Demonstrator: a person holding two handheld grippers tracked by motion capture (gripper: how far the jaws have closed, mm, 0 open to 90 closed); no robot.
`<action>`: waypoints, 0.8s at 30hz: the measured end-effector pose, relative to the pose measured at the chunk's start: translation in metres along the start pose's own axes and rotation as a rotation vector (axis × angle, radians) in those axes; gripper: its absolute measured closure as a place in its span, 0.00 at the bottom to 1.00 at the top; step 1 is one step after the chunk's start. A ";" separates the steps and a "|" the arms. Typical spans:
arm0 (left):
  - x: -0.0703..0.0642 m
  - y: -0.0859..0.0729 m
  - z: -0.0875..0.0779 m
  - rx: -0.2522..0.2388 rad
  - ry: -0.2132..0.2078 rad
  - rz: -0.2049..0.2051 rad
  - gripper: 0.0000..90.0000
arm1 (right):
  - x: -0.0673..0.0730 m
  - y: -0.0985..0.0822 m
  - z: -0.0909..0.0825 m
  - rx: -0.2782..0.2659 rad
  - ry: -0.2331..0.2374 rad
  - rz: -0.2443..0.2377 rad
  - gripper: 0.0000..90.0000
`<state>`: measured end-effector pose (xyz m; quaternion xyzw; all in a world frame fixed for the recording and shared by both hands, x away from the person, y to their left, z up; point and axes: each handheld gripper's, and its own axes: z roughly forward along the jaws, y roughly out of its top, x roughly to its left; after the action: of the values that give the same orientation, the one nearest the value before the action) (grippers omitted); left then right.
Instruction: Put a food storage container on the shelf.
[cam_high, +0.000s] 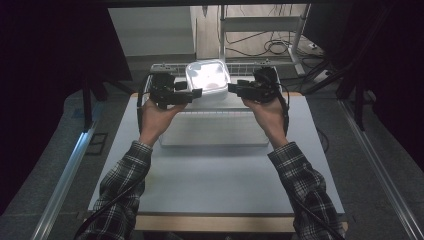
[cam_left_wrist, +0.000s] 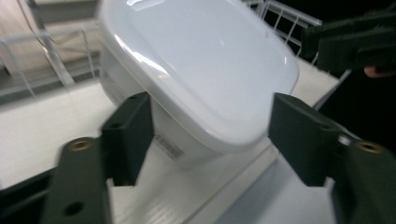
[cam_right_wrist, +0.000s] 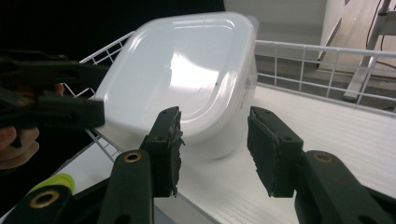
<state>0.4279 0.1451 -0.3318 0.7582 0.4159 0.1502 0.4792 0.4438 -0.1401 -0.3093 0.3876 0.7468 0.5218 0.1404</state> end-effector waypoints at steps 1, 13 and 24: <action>0.000 -0.002 0.002 0.006 0.020 0.006 0.25 | 0.000 -0.001 0.001 0.003 0.002 0.002 0.61; 0.010 -0.003 -0.028 -0.110 0.118 0.010 0.65 | -0.008 -0.002 0.006 0.014 -0.072 -0.024 0.82; 0.019 0.006 0.018 0.010 0.256 -0.014 0.94 | -0.015 0.002 0.041 0.065 -0.167 -0.034 0.98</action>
<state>0.4533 0.1478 -0.3385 0.7324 0.4796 0.2405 0.4192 0.4794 -0.1227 -0.3278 0.4213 0.7556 0.4607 0.1984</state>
